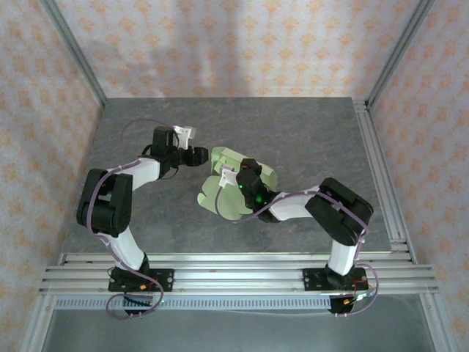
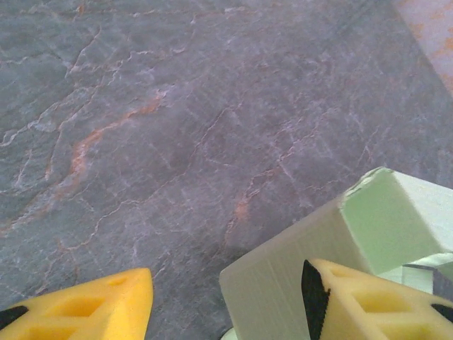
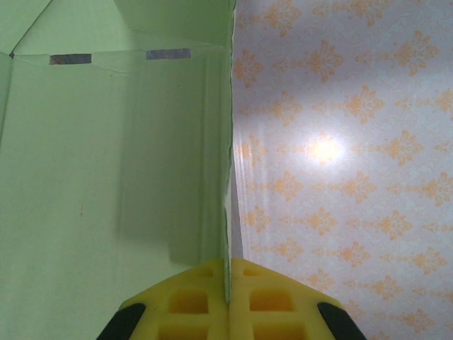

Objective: Fold the paper box

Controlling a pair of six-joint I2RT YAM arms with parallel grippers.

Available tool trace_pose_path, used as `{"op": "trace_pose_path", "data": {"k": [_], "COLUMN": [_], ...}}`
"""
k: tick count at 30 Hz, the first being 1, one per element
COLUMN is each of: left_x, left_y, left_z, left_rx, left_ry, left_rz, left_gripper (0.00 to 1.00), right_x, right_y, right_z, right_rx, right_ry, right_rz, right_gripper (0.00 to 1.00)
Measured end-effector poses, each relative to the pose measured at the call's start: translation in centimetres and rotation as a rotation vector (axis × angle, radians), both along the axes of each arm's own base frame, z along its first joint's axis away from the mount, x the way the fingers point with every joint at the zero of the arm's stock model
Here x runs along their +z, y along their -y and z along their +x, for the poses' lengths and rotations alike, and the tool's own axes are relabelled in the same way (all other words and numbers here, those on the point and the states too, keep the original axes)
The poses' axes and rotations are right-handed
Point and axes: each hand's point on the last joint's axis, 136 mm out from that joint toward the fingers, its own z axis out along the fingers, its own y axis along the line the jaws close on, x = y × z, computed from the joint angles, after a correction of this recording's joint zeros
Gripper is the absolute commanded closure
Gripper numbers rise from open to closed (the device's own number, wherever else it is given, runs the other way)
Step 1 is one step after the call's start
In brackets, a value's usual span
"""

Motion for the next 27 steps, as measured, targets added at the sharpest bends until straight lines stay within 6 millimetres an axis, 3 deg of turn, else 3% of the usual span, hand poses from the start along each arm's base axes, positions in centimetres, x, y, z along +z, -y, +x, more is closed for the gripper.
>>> {"op": "trace_pose_path", "data": {"k": [6, 20, 27], "left_x": [-0.9, -1.5, -1.5], "left_y": [0.5, 4.6, 5.2], "left_z": [0.5, -2.6, -2.4], "left_rx": [-0.023, -0.201, -0.228], "left_ry": [-0.034, -0.072, -0.072], "left_rz": [-0.012, -0.020, -0.013], "left_gripper": [0.42, 0.42, 0.41], "right_x": [0.0, 0.0, 0.1], "right_y": [0.0, 0.2, 0.3], "right_z": [0.0, 0.0, 0.1], "right_rx": [-0.003, -0.011, -0.016], "right_ry": [0.000, 0.002, 0.003], "right_rz": [0.002, 0.003, 0.003], "right_gripper": [0.96, 0.96, 0.96]}}
